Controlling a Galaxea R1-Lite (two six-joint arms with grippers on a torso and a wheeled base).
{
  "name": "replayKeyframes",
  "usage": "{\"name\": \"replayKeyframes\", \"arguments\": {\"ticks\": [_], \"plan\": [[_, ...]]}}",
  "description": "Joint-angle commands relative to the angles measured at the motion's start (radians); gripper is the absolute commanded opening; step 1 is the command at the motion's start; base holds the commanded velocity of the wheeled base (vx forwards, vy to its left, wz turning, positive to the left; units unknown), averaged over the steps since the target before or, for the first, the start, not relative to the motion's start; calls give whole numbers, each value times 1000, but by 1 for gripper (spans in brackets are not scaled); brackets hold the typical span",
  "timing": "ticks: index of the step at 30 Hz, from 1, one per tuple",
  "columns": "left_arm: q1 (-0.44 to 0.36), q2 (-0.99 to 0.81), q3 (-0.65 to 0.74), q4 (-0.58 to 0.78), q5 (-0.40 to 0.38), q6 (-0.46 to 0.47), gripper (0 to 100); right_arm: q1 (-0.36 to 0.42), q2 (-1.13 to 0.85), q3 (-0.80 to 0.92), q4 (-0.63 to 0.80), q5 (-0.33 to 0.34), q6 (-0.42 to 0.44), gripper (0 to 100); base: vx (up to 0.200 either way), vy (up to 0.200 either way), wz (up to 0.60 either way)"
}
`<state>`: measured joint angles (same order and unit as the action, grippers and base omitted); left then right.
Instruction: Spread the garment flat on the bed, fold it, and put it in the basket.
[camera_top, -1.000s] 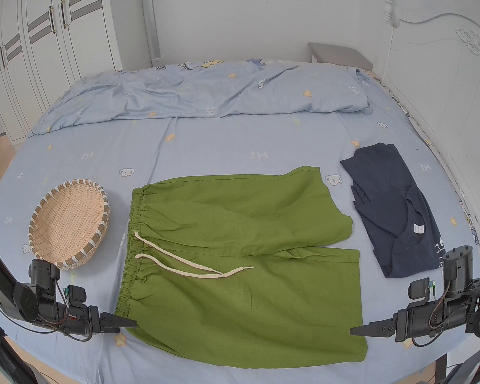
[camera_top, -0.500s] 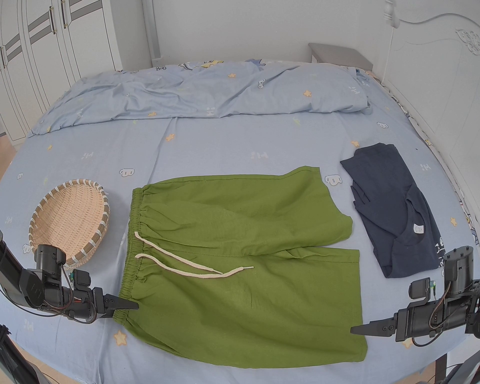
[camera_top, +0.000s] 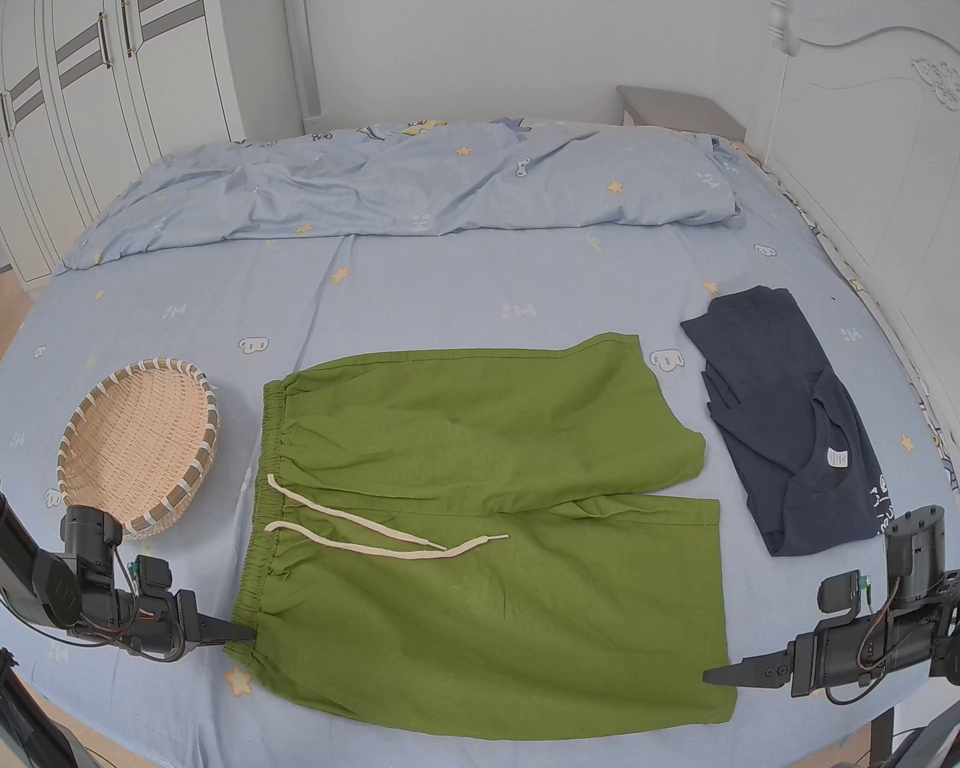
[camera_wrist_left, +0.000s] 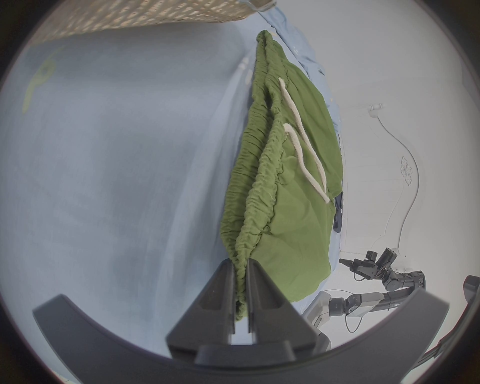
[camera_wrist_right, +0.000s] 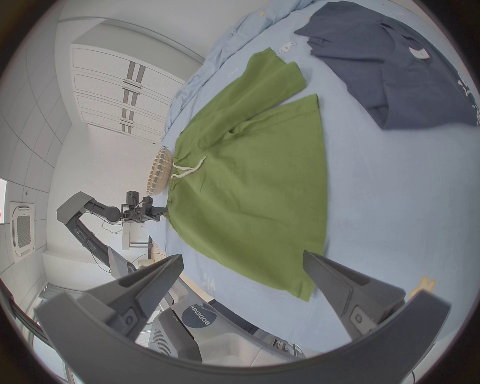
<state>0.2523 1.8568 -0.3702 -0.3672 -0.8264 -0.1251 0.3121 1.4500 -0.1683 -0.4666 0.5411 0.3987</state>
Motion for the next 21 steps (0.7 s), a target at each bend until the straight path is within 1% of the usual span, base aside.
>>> {"name": "replayKeyframes", "arguments": {"ticks": [1, 7, 10, 13, 16, 21], "plan": [[28, -57, 74, 1, -10, 30, 0, -15, 6, 58, 2, -1, -12, 100, 0, 0, 0], [76, -91, 131, 11, -10, 114, 0, -28, 9, 113, 2, 2, -15, 100, 0, 0, 0], [90, -91, 132, 13, -11, 122, 0, -27, 36, 124, 0, 7, -18, 100, 0, 0, 0], [94, -90, 134, 13, -11, 122, 0, -27, 96, 121, -7, 7, -54, 100, 0, 0, 0], [94, -85, 134, 11, -11, 122, 0, -30, 155, 121, -35, 7, -89, 100, 0, 0, 0], [93, -80, 129, 4, -10, 124, 0, -36, 276, 154, -173, 7, -98, 100, 0, 0, 0]]}}
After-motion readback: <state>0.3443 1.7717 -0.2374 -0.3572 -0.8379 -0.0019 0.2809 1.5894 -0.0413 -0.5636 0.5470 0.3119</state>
